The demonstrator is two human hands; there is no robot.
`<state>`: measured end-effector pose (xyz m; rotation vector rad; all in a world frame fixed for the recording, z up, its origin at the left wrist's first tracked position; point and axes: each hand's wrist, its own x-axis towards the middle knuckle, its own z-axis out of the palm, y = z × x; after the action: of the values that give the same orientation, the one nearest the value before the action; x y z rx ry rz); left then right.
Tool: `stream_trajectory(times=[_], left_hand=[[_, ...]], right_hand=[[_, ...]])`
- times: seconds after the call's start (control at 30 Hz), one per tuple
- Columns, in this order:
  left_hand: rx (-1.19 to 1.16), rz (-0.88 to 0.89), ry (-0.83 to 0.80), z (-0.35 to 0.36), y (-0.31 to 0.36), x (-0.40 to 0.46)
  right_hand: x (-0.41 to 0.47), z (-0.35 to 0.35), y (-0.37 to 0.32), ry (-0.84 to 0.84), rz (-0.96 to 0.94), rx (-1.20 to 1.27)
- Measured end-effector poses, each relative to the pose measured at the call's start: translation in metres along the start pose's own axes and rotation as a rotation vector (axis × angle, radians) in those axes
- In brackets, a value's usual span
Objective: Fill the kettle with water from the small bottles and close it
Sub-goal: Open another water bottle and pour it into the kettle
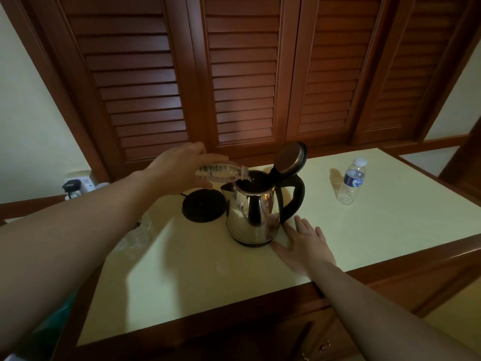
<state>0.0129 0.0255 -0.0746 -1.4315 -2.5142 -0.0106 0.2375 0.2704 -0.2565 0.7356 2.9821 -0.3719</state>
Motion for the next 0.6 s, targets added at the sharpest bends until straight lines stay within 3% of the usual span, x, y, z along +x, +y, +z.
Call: stream_trajectory(times=[0.6], left_hand=[[0.077,0.056,-0.050,-0.020,0.000,0.022]], right_hand=[[0.000,0.000,0.001,0.013,-0.005,0.005]])
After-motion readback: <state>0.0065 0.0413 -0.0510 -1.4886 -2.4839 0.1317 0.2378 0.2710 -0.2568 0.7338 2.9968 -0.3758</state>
